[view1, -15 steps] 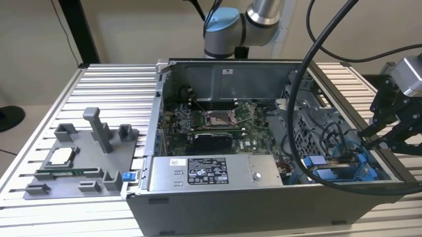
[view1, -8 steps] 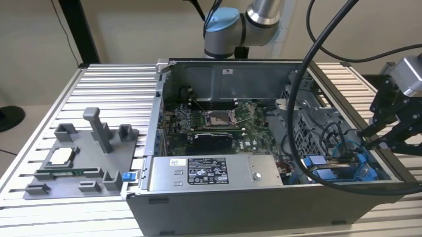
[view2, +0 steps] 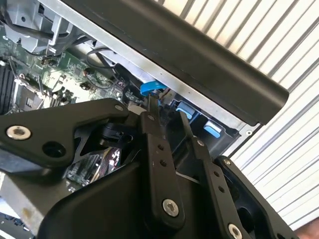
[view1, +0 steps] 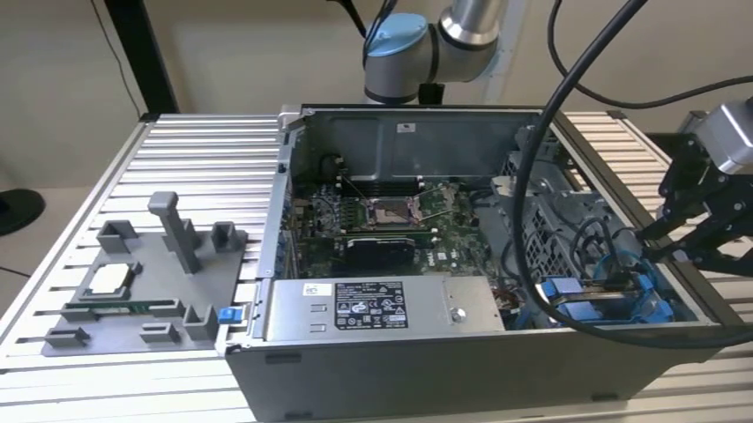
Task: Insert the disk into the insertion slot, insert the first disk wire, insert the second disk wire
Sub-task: 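Insert the second disk wire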
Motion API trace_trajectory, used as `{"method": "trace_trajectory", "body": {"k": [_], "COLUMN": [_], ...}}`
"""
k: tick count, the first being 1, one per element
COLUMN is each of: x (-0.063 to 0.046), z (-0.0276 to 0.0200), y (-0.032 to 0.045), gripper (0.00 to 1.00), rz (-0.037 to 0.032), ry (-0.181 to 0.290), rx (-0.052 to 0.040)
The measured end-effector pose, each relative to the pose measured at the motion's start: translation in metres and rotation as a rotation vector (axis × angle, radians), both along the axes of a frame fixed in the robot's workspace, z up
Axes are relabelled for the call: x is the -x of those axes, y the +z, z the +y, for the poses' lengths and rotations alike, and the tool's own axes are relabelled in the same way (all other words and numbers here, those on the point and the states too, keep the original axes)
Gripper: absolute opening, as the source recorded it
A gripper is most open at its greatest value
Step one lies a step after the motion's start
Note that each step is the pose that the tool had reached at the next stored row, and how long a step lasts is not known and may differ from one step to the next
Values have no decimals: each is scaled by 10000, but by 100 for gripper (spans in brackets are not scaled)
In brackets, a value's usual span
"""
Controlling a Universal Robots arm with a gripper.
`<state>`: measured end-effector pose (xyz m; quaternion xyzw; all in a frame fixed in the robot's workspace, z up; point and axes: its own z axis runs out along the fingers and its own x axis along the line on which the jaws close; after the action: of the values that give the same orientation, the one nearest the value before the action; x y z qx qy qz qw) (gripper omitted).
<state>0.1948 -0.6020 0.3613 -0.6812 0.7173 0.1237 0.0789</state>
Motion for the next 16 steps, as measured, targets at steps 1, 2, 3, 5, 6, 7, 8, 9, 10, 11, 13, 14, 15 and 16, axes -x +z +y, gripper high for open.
{"method": "trace_trajectory", "body": {"k": [1,2,3,5,6,7,8,9,10,11,13,14,15,16], "x": [0,0,0,-2,-3,-3,-3,-3,-3,-3,-3,-3,-3,-3], "z": [-5,-13,-22,-52,-68,-82,-97,-112,-126,-136,-150,-155,-157,-158], "y": [0,1,1,0,1,1,0,1,0,-1,-5,-8,-14,-20], "gripper": [100,100,100,100,100,100,100,100,100,100,100,100,100,100], "rz": [0,0,0,0,0,0,0,1,0,0,0,0,0,0], "ry": [0,0,0,0,0,0,-1,0,0,0,0,0,0,0], "rx": [-70,-136,-197,-322,-382,-440,-492,-527,-551,-564,-586,-596,-607,-611]}}
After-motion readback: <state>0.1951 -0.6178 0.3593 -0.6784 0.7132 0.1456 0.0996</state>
